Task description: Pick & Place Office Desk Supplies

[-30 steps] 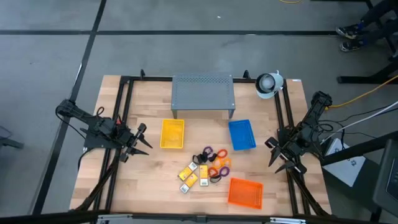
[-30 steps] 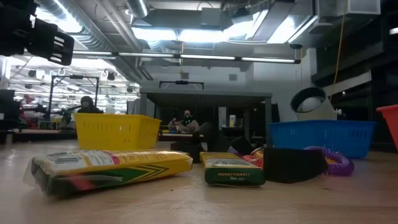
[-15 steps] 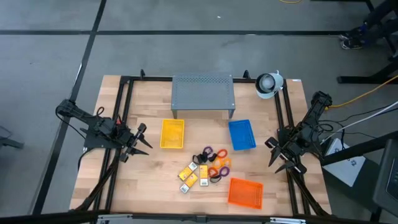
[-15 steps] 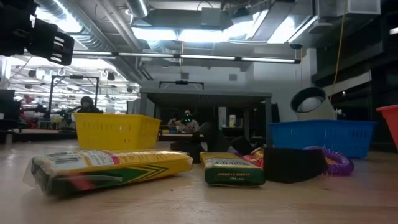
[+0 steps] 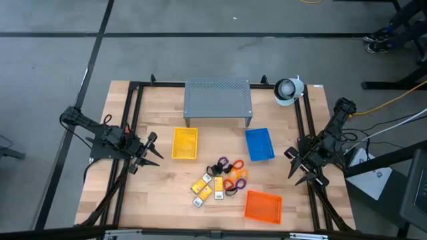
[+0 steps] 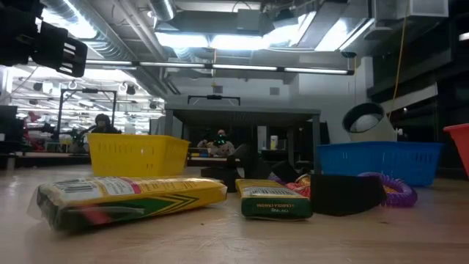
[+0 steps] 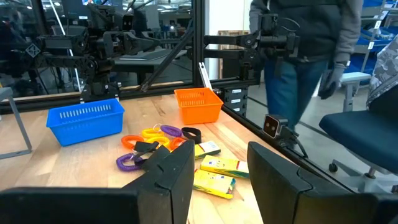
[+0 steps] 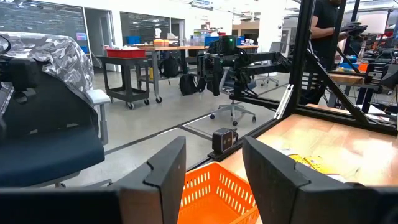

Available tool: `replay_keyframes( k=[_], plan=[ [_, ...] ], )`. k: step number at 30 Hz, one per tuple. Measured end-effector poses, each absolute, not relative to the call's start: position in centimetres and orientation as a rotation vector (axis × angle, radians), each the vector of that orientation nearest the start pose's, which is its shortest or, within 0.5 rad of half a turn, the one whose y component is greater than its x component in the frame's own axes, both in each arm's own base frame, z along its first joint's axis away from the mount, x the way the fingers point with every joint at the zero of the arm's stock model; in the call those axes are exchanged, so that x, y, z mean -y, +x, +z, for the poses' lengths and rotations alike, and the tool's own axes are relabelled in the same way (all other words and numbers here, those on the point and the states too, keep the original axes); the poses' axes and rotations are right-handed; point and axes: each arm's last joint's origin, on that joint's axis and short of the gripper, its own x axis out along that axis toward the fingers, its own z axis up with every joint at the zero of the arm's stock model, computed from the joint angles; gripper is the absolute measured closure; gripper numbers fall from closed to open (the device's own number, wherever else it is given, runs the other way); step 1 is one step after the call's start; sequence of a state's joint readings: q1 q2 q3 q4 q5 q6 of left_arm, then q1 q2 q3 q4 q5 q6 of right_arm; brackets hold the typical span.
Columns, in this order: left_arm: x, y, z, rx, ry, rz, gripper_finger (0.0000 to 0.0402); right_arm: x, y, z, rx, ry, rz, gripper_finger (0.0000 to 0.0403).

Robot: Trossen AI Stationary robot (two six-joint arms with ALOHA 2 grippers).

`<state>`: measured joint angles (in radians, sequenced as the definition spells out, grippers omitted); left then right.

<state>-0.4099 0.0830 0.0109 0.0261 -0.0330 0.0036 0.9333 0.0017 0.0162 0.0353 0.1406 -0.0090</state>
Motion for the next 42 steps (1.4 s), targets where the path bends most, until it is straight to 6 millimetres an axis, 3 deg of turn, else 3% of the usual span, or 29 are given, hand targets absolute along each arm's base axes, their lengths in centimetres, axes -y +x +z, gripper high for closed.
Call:
replay_keyframes(
  k=[15, 22, 28, 42],
  plan=[
    [4.0, 9.4, 16.3, -0.044, 0.014, -0.376, 0.0258, -7.3, 6.2, 17.5, 0.095, -0.045, 0.706, 0.0243],
    [4.0, 9.4, 16.3, -0.044, 0.014, -0.376, 0.0258, -6.6, 5.8, 20.6, 0.387, 0.136, 0.629, 0.0243],
    [4.0, 9.4, 16.3, -0.044, 0.014, -0.376, 0.0258, -4.9, 5.2, 23.0, 0.614, 0.252, 0.397, 0.0243],
    [4.0, 9.4, 16.3, -0.038, 0.040, -0.376, 0.0258, -4.0, 5.5, 22.8, 0.509, 0.405, 0.117, 0.0243]
  ],
)
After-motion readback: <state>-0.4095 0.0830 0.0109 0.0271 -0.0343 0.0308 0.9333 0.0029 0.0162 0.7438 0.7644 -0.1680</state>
